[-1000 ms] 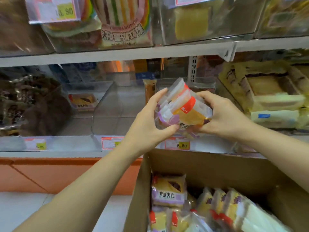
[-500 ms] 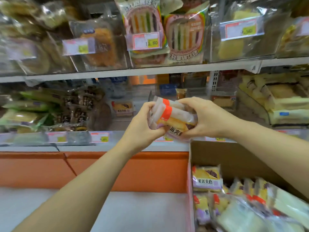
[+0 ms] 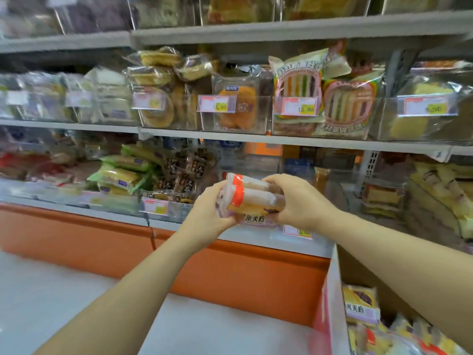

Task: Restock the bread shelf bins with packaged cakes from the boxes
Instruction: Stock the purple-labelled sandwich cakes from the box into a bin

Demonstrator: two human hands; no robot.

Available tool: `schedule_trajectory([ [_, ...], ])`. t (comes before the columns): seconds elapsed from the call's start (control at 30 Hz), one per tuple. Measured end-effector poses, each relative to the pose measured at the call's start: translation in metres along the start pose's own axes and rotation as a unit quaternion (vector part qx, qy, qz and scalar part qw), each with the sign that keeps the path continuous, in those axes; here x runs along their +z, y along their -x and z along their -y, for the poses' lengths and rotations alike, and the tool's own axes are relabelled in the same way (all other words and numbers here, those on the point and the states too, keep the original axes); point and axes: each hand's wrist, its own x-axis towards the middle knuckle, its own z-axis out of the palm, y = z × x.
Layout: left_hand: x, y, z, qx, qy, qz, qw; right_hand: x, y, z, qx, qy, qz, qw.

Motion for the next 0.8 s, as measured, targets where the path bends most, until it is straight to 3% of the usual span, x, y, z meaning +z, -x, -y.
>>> schedule_trajectory([
  [0.27,-0.006,-0.091,0.092,-0.024,-0.117,-0.025,0.993,0.064,-0.113,-0.039,0.03,0.015,-0.034,0.999],
  [0.4,0.0,-0.142,0.154,-0.115,-0.306,0.006,0.945,0.114,-0.179,-0.075,0.064,0.037,0.001,0.997],
  [0.57,0.007,-0.184,0.199,-0.078,-0.424,0.038,0.902,0.164,-0.226,-0.108,0.086,0.029,0.034,0.995],
  [0.8,-0.006,-0.202,0.221,-0.059,-0.347,0.025,0.936,0.201,-0.259,-0.134,0.125,-0.013,0.068,0.99],
])
